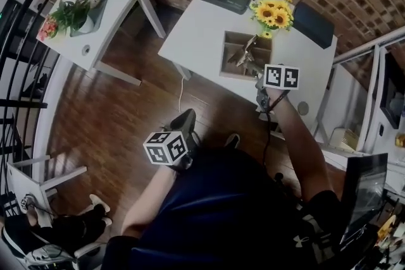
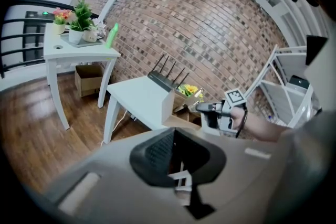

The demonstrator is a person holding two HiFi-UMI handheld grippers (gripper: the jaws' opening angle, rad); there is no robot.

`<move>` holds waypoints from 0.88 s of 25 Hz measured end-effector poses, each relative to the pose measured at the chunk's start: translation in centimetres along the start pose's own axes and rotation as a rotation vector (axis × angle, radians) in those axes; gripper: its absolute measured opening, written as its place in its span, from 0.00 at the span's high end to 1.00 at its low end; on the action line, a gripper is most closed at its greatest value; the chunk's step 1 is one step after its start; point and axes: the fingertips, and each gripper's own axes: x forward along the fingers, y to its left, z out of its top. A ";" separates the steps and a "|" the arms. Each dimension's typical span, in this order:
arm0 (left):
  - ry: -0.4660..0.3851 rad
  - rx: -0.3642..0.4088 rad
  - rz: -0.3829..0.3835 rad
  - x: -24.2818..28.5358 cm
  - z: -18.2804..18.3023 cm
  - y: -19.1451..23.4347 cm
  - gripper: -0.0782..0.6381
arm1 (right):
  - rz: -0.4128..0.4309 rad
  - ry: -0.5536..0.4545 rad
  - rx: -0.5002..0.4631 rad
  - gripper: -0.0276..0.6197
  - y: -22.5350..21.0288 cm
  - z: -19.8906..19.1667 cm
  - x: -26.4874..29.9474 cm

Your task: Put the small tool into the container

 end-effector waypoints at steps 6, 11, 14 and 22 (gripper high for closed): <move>-0.001 -0.003 0.018 -0.3 0.3 1.0 0.89 | 0.002 0.047 0.089 0.93 -0.4 -2.8 2.1; 0.006 0.002 0.021 -0.2 0.6 1.2 0.89 | -0.018 0.073 0.109 0.93 -0.7 -3.7 2.9; 0.008 -0.002 0.019 0.0 0.6 1.3 0.89 | -0.017 0.080 0.133 0.93 -0.9 -4.1 3.1; 0.013 -0.008 0.005 0.2 0.3 1.2 0.89 | 0.012 0.025 0.170 0.80 -0.9 -3.6 3.0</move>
